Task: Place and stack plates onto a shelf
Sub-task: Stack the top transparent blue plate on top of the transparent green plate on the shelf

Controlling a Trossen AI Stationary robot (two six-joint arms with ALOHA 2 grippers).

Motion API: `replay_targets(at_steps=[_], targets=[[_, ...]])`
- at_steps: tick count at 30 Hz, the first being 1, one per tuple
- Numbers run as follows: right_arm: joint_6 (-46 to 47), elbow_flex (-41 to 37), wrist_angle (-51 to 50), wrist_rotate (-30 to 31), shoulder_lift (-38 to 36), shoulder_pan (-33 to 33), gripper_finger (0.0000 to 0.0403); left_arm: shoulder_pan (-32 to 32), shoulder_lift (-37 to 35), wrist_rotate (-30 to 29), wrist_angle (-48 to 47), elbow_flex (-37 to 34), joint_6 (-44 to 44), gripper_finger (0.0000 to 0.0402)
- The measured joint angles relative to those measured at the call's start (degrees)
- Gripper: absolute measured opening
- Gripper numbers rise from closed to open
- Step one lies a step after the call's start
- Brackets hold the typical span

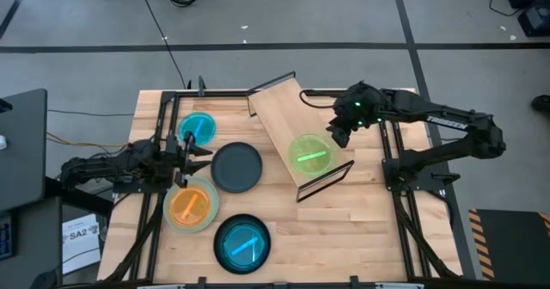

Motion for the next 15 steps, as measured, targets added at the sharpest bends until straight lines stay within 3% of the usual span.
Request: replay_targets(at_steps=[10,15], targets=[[0.87,-1.94,1.89,9.94,-9.46,9.82,0.0132,-0.01,0.92,-6.27,1.64,1.22,-0.43,0.0157],[2.58,-7.49,8.02,10.16,-12.35,13.04,0.0132,-0.01,4.61,-11.8,-0.44,4.86,-1.55,0.0157]])
